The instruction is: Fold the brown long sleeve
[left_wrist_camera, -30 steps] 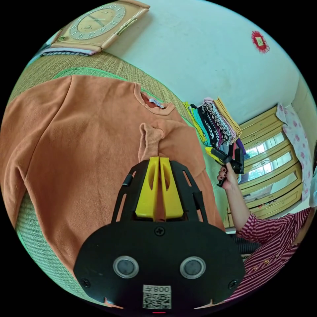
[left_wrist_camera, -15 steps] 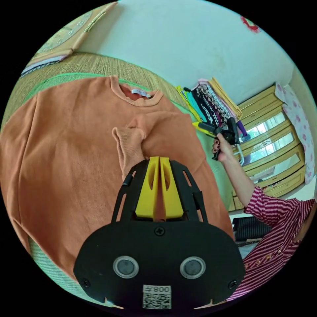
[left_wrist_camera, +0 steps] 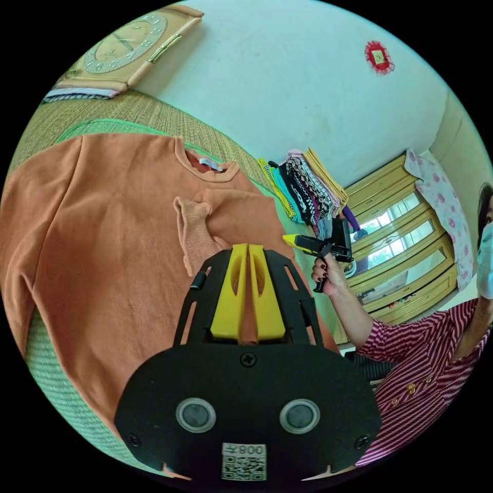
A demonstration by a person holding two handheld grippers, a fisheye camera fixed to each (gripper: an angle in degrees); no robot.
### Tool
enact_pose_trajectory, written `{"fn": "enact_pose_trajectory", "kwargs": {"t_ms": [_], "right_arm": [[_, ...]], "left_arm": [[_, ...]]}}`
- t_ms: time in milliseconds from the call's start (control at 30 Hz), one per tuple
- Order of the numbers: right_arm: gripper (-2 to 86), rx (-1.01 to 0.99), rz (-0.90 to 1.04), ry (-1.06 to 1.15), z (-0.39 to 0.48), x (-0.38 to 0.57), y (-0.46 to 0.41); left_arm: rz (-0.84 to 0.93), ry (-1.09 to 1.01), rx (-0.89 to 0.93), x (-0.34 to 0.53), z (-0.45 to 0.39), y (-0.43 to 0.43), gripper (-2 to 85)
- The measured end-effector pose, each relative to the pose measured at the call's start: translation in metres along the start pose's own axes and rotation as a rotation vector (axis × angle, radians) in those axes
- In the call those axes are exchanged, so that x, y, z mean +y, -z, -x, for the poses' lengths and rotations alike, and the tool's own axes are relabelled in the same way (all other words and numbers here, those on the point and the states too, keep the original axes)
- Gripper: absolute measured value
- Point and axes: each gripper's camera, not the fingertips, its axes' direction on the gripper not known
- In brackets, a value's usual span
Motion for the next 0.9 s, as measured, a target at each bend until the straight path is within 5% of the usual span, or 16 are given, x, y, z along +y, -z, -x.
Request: {"fn": "enact_pose_trajectory", "kwargs": {"t_ms": [467, 900], "right_arm": [[0.1, -0.087, 0.177, 0.013, 0.038, -0.026, -0.105], [0.1, -0.027, 0.167, -0.007, 0.040, -0.018, -0.096]], "left_arm": [[-0.460, 0.478, -0.171, 0.127, 0.044, 0.262, 7.0], [-0.650, 0.661, -0.190, 0.149, 0.051, 0.346, 10.8]]}}
